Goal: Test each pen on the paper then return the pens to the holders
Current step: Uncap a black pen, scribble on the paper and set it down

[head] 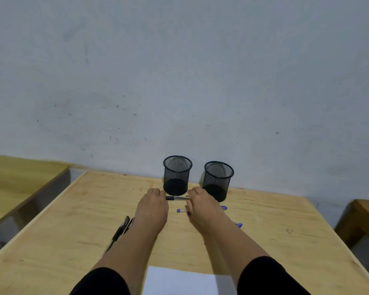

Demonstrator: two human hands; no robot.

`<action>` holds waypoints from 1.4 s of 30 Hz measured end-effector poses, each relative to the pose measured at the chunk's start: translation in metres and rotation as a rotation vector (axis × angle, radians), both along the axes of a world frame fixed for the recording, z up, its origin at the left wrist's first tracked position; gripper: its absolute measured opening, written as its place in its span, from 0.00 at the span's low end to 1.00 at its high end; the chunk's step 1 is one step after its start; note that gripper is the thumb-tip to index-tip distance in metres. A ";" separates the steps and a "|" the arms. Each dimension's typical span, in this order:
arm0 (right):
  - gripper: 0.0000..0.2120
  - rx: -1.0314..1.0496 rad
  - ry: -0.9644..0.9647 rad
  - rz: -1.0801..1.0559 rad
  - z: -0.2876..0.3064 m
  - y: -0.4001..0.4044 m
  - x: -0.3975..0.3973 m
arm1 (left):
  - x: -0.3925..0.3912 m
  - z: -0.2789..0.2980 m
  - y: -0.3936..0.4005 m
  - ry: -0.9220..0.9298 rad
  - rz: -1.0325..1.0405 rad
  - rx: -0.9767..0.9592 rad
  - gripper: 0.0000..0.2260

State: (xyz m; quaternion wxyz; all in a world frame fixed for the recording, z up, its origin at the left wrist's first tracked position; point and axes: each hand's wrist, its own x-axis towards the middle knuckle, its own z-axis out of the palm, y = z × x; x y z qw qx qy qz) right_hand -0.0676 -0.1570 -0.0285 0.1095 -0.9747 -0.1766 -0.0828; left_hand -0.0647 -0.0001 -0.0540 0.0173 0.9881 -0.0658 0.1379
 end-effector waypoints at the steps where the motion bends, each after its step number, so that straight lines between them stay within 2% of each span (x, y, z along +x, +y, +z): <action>1: 0.17 0.008 0.015 -0.004 -0.003 0.001 0.006 | 0.002 -0.002 0.000 -0.001 0.002 -0.003 0.12; 6: 0.12 0.019 0.057 -0.035 -0.012 0.006 0.025 | 0.013 -0.009 0.003 0.043 0.015 -0.140 0.11; 15: 0.07 0.100 0.105 -0.004 -0.001 0.004 0.028 | 0.011 0.001 0.010 -0.027 0.029 -0.313 0.08; 18: 0.06 0.254 0.126 0.014 0.017 0.000 0.014 | -0.002 0.012 0.016 -0.075 0.016 -0.371 0.09; 21: 0.04 0.504 0.157 -0.023 0.038 -0.006 -0.007 | -0.022 0.021 0.022 -0.135 -0.063 -0.484 0.09; 25: 0.04 1.101 0.310 -0.092 0.051 -0.015 -0.051 | -0.054 0.031 0.016 -0.167 -0.135 -0.673 0.10; 28: 0.03 1.350 0.357 -0.111 0.044 -0.012 -0.085 | -0.082 0.036 0.003 -0.129 -0.140 -0.739 0.10; 32: 0.03 1.396 0.381 -0.040 0.034 -0.003 -0.122 | -0.117 0.040 -0.009 -0.114 -0.253 -0.727 0.09; 36: 0.07 1.348 0.309 0.004 0.030 0.003 -0.144 | -0.134 0.046 -0.005 -0.098 -0.284 -0.724 0.10; 40: 0.09 1.475 0.178 -0.023 0.038 -0.015 -0.156 | -0.137 0.044 0.015 -0.120 -0.041 -0.870 0.10; 42: 0.10 1.483 0.133 -0.042 0.047 -0.035 -0.158 | -0.138 0.039 0.024 -0.067 -0.008 -0.829 0.10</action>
